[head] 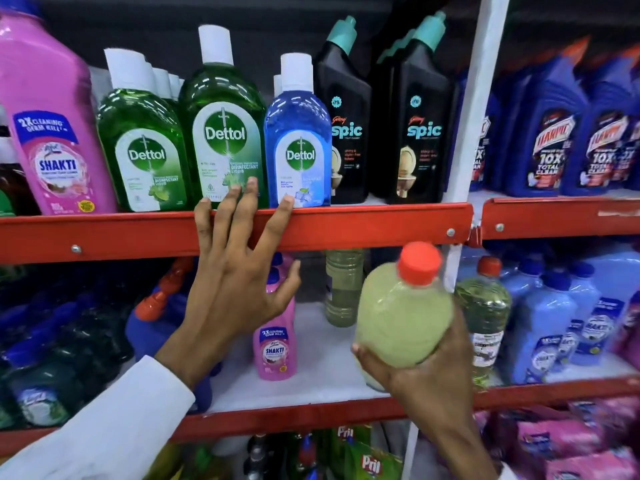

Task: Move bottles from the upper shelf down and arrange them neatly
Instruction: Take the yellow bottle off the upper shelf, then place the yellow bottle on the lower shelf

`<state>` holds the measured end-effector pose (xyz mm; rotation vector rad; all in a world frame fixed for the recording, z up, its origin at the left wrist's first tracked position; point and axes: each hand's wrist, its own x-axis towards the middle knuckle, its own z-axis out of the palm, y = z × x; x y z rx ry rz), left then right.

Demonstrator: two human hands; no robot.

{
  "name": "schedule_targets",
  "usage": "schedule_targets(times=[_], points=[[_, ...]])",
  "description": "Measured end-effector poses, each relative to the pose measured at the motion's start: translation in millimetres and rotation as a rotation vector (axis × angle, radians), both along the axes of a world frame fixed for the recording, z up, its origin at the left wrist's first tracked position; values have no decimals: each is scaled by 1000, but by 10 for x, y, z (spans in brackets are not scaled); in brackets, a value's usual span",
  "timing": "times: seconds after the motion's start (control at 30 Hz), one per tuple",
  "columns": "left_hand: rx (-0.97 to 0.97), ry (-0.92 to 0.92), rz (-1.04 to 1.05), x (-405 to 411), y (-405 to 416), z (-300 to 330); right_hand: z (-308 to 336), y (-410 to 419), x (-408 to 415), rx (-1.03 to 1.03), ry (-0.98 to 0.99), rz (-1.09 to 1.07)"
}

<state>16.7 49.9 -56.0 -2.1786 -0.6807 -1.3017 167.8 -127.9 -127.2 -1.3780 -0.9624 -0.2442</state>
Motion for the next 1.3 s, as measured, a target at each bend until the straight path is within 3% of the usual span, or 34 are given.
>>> schedule_targets(times=[0.23,0.5,0.77,1.1,1.3], points=[[45,9,27,-1,53,-7,-637,711,336,-152,63,-69],[62,-8,34,43,95,-34,-668,1447,603,-195,204,-166],[59,-29,16,69,102,-48,-646,1685,704,-243,198,-142],[-128,-100,11,184,-310,-75,-805,1064,481,-235,20,-83],[38,-36,-171,577,-615,-141,-873,254,487,93,-231,-358]])
